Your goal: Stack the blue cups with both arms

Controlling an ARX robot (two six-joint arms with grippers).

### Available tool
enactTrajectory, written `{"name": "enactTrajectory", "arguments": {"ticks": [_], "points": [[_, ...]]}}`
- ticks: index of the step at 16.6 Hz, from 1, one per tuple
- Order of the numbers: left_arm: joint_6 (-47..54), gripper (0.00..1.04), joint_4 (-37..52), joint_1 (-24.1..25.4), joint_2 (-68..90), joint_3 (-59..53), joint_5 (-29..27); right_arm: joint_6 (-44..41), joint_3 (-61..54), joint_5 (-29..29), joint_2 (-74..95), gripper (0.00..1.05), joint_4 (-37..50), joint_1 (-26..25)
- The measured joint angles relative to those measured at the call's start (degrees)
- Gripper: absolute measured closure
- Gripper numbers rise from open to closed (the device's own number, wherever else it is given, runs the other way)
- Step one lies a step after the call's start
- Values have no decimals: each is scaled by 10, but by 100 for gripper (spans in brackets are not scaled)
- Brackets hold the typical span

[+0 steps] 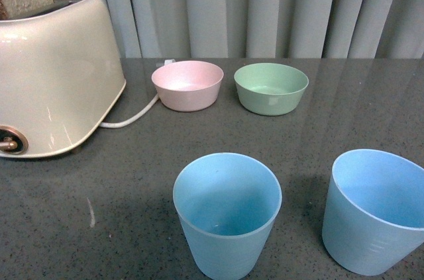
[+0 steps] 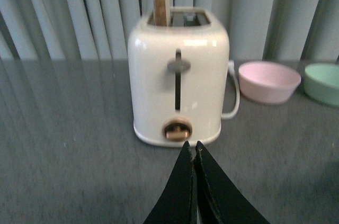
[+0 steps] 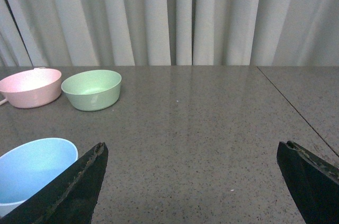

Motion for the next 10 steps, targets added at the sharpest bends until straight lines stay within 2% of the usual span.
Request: {"name": "enactTrajectory", "arguments": {"ticks": [1, 5, 6, 7, 10], "points": [[0, 104, -48, 0, -51, 0, -1, 0, 0, 0, 0, 7, 0, 0], [0, 104, -42, 0, -54, 0, 0, 0, 0, 0, 0, 7, 0, 0], [-1, 100, -44, 0, -54, 0, 0, 0, 0, 0, 0, 7, 0, 0], [-1, 86, -44, 0, -54, 0, 0, 0, 0, 0, 0, 7, 0, 0], [-1, 55, -44, 0, -54, 0, 0, 0, 0, 0, 0, 7, 0, 0]]}}
